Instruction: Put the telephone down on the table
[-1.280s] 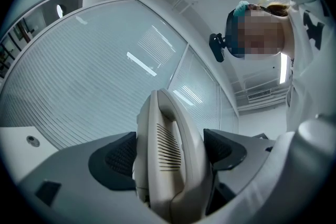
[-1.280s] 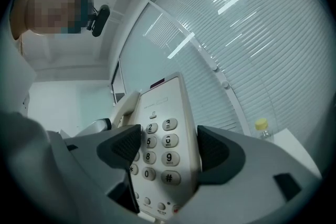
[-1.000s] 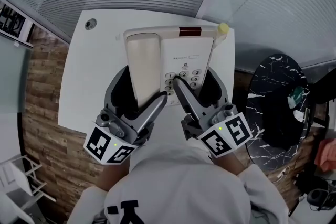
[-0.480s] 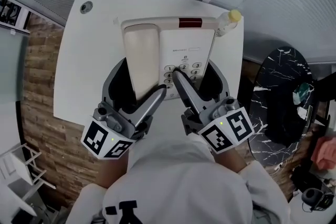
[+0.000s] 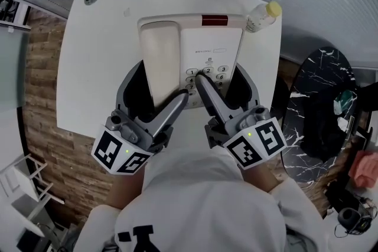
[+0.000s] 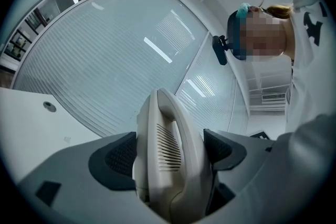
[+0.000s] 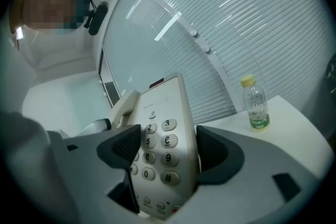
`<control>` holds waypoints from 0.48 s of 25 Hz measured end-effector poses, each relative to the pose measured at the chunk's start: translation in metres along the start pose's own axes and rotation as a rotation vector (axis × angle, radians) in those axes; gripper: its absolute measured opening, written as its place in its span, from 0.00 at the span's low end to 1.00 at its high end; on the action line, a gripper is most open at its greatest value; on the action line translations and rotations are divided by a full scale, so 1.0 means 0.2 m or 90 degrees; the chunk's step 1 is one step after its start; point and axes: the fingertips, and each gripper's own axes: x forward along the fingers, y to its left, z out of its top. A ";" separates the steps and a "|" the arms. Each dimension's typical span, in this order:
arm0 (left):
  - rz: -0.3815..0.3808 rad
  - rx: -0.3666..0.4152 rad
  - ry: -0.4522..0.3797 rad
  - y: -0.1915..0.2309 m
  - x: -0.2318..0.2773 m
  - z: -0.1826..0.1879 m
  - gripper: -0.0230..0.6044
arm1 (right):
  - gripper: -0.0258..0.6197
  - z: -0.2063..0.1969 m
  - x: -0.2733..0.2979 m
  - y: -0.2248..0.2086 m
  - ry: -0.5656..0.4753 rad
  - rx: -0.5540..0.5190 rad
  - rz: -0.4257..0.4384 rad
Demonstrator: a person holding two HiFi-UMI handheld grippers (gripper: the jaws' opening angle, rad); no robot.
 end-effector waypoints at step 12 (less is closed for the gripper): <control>0.023 -0.033 0.022 0.08 -0.02 -0.12 0.67 | 0.57 -0.13 0.02 -0.07 0.037 0.016 -0.015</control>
